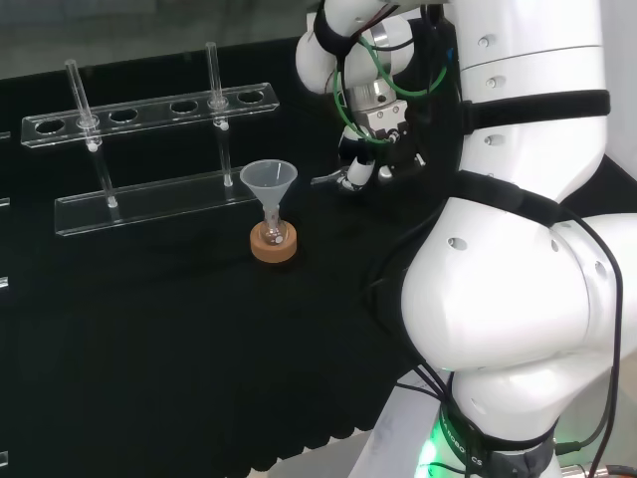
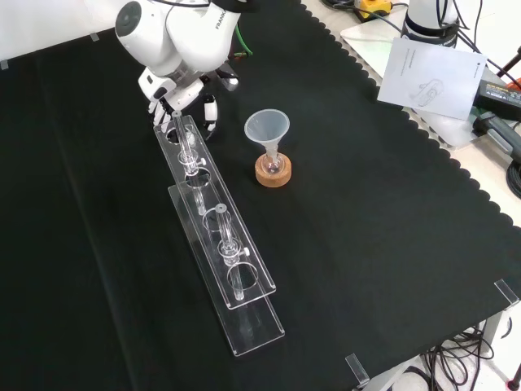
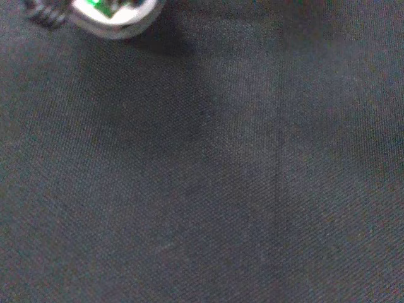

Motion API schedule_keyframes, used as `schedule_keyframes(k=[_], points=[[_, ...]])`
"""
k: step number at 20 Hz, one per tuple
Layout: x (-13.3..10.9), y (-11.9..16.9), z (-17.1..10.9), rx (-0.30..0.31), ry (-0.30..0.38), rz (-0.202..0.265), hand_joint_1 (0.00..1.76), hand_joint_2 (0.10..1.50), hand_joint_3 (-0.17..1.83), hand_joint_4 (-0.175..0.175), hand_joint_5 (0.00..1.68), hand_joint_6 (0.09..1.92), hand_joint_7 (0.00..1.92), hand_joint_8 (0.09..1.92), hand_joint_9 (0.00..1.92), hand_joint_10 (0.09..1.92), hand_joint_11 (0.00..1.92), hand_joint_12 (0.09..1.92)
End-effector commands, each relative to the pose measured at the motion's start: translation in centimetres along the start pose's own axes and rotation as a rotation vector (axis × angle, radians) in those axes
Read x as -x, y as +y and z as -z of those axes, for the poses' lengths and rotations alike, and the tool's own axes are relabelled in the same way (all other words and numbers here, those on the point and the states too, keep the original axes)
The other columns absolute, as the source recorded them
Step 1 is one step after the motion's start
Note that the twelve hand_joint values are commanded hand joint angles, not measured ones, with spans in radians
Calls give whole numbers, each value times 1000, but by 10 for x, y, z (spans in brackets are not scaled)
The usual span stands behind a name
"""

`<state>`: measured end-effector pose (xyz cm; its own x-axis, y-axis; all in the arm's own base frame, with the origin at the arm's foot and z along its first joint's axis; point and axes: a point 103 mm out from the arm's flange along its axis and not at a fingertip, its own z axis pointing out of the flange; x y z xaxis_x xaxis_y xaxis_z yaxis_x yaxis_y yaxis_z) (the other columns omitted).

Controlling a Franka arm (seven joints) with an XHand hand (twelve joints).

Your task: Pick up the weighing funnel.

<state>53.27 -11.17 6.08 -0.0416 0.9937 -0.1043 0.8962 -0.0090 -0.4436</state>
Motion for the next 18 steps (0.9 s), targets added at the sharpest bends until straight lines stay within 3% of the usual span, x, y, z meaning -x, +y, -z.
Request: schedule_keyframes(k=[1, 6, 18], points=[[-2, -2, -1, 0, -19, -12, 1095, 764, 486, 173, 1213, 706, 508, 648, 715, 524, 471, 1270], [-1, -8, 5, 24, -19, -15, 1106, 673, 674, 175, 1213, 787, 535, 642, 761, 498, 526, 1241], [3, -39, 45, 94, -33, -33, 1105, 660, 710, 175, 1200, 826, 539, 649, 785, 491, 568, 1220]])
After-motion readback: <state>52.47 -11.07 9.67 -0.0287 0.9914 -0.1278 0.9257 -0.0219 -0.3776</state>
